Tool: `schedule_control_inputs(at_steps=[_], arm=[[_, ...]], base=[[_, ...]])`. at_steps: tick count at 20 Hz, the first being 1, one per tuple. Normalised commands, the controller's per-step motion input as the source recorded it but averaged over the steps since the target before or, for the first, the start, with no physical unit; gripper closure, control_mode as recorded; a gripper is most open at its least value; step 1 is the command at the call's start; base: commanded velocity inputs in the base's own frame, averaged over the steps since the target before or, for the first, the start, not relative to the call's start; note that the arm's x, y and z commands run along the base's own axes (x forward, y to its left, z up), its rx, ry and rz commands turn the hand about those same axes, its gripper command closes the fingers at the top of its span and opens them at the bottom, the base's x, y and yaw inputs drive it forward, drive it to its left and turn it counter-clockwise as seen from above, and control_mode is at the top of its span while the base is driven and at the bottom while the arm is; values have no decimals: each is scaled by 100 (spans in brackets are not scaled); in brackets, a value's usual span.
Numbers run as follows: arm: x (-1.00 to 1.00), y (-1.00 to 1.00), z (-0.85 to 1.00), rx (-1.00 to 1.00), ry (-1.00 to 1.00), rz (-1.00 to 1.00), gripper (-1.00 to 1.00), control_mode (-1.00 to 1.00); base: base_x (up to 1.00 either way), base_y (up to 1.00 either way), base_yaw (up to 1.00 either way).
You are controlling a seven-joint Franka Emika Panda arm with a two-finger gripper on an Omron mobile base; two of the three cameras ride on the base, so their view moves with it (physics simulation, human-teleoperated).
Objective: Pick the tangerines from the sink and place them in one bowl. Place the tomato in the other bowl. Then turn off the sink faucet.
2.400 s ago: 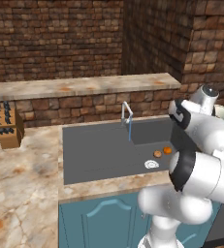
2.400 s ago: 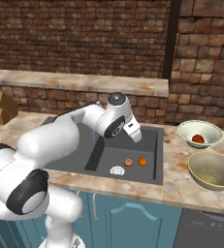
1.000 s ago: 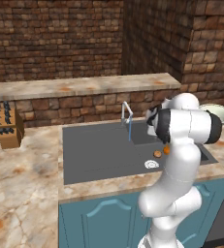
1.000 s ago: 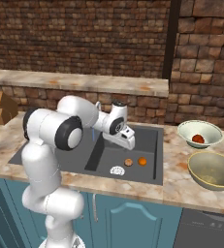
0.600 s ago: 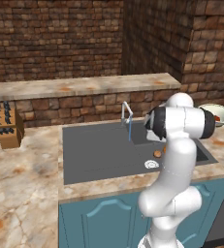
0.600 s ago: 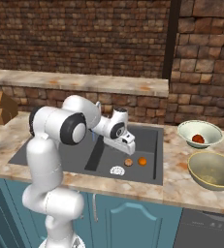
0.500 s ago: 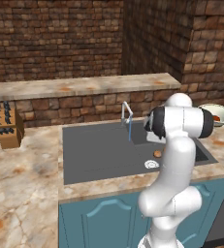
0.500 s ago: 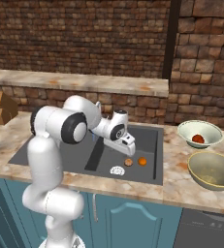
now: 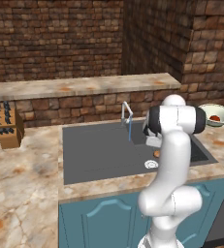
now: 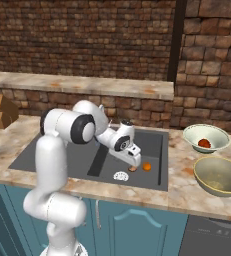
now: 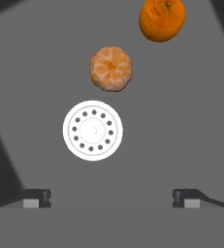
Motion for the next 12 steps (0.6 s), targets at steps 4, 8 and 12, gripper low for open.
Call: schedule_control_inputs(at_steps=[4,8,12], arm=[[27,-19,-30,6,0,0,-100,-100],[28,-8,-32,2,0,0,-100,-100],[37,0,-33,0,0,0,-100,-100]], base=[[0,0,0],[0,0,0],[0,0,0]])
